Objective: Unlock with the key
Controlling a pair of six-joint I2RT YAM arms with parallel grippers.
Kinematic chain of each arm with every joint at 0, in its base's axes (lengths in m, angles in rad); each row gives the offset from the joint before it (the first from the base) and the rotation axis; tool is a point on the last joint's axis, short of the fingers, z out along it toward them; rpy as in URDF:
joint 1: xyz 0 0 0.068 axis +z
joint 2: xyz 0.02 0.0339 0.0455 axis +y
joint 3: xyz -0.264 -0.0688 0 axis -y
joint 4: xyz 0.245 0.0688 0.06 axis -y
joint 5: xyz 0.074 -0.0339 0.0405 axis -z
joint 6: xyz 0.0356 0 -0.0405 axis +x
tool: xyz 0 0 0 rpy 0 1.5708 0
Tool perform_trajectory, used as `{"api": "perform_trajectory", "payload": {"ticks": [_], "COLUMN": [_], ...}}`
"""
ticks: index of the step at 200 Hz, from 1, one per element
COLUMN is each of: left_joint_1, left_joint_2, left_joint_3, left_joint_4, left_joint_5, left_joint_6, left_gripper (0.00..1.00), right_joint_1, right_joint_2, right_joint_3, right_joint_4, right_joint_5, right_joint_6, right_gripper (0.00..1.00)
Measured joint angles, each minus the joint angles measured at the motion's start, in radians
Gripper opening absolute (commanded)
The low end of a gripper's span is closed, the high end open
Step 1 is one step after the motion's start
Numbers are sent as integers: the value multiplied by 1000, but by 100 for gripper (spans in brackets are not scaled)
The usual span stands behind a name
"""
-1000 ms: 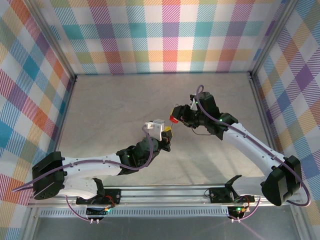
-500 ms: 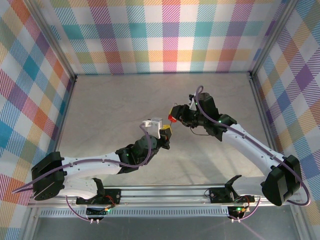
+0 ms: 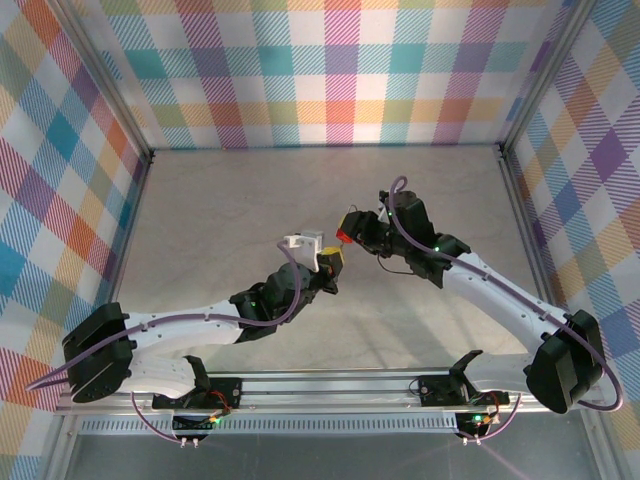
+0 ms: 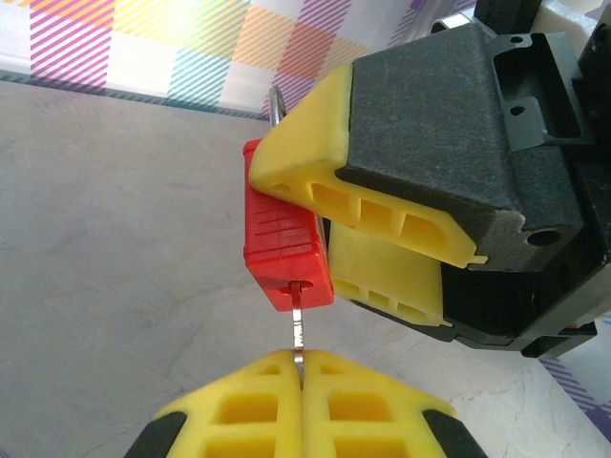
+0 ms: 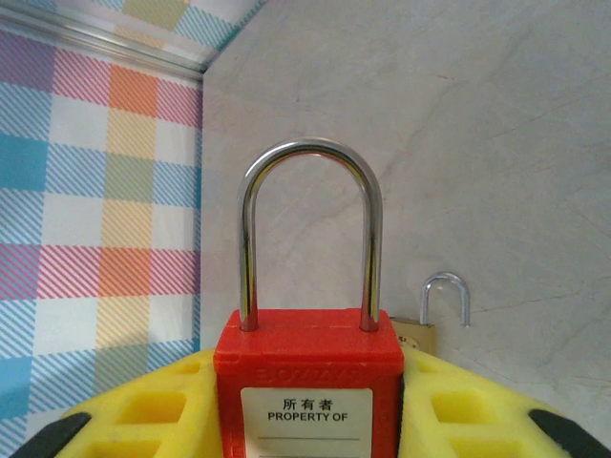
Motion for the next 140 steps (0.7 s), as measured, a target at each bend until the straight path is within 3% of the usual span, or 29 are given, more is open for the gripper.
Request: {"api": "perform_trajectory", "payload": {"ticks": [105, 140], "left_joint_1": [5, 42], "left_joint_2": [116, 78], "left_joint_3": [82, 82], "left_joint_4": [11, -33], "left_joint_5": [-36, 52], "left_joint_6": [121, 133], "left_gripper": [0, 0], "right_joint_1": [19, 19], "right_joint_2": [-1, -8], "right_joint_3": [-6, -37], "right_joint_4": [10, 61], "right_joint_5": [139, 132], "right_joint_6": [27, 45], "right_gripper": [0, 0]}}
